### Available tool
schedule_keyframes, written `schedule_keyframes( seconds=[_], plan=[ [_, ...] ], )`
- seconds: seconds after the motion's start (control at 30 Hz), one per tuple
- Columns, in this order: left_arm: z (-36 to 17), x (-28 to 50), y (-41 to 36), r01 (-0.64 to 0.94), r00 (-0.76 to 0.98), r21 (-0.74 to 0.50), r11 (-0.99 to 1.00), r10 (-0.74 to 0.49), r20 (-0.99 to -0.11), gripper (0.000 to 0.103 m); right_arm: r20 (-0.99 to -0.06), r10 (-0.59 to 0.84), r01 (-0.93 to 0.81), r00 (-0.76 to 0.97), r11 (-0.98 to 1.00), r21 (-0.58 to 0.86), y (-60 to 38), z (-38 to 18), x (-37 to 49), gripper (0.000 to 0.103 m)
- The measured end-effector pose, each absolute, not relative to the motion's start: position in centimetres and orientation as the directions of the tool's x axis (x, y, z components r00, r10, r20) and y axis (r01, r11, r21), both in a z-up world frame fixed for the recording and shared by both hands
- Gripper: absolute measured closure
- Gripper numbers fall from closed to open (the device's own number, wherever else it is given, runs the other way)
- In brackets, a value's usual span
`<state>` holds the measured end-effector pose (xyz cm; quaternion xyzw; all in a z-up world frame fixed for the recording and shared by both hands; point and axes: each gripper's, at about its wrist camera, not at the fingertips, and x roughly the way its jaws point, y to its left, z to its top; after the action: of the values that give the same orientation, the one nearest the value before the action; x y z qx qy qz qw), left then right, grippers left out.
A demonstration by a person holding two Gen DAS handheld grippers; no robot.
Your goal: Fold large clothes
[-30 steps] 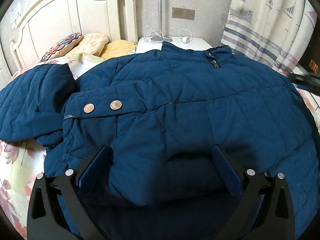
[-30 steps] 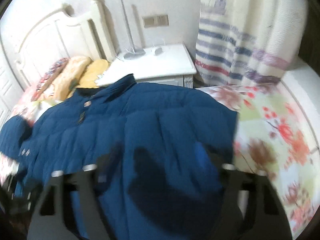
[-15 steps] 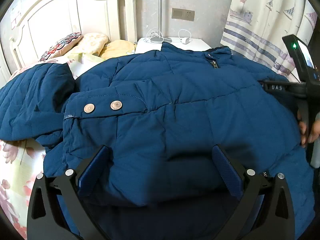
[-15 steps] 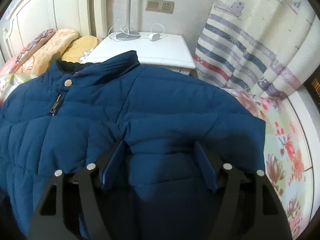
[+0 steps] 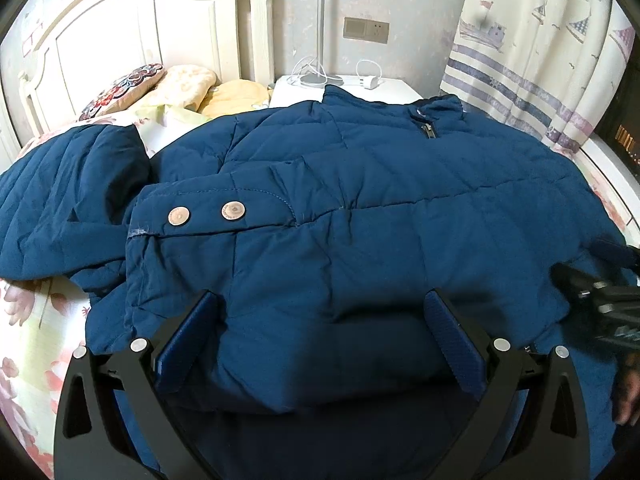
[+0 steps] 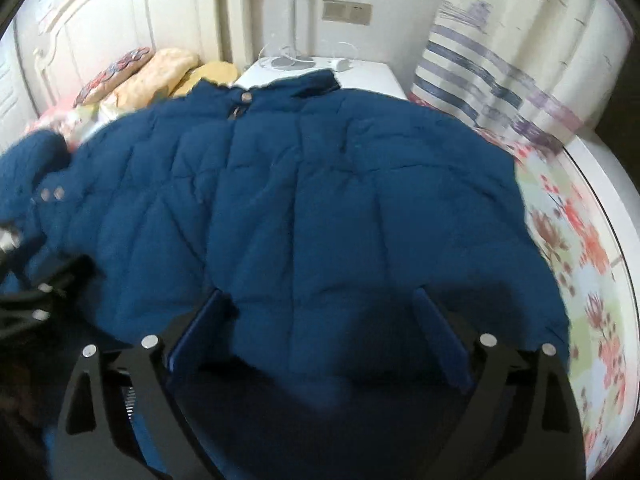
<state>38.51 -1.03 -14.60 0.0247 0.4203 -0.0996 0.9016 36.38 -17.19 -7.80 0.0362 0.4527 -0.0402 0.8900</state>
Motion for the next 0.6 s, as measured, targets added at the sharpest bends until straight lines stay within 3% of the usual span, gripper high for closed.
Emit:
schedule_keyframes(
  seconds=[0.07,0.13,0.2,0.6],
  plan=[
    [-14.5,38.5,-1.0,0.199,0.627,-0.042,0.979,-0.16,-0.763,0.005,-0.789,-0.02,0.073,0.613,0.997,0.032,-16.5,-7.4,35.7,0.002],
    [-14.5,38.5,-1.0,0.199,0.628,-0.047,0.979,-0.165,-0.761,0.005,-0.83,-0.031,0.017,0.558,1.0,-0.026,-15.6,-9.5,36.3,0.002],
    [-14.5,38.6,-0.9,0.198,0.628,-0.051,0.979,-0.167,-0.76,0.005,-0.793,-0.014,0.003,0.608,1.0,-0.015,-15.9,-10.3,35.8,0.002],
    [-13.5,37.0,-1.2,0.177,0.632,0.013,0.984,-0.104,-0.768,0.005,-0.785,-0.022,0.015,0.619,1.0,-0.016,-15.9,-10.3,35.2,0.002]
  ],
)
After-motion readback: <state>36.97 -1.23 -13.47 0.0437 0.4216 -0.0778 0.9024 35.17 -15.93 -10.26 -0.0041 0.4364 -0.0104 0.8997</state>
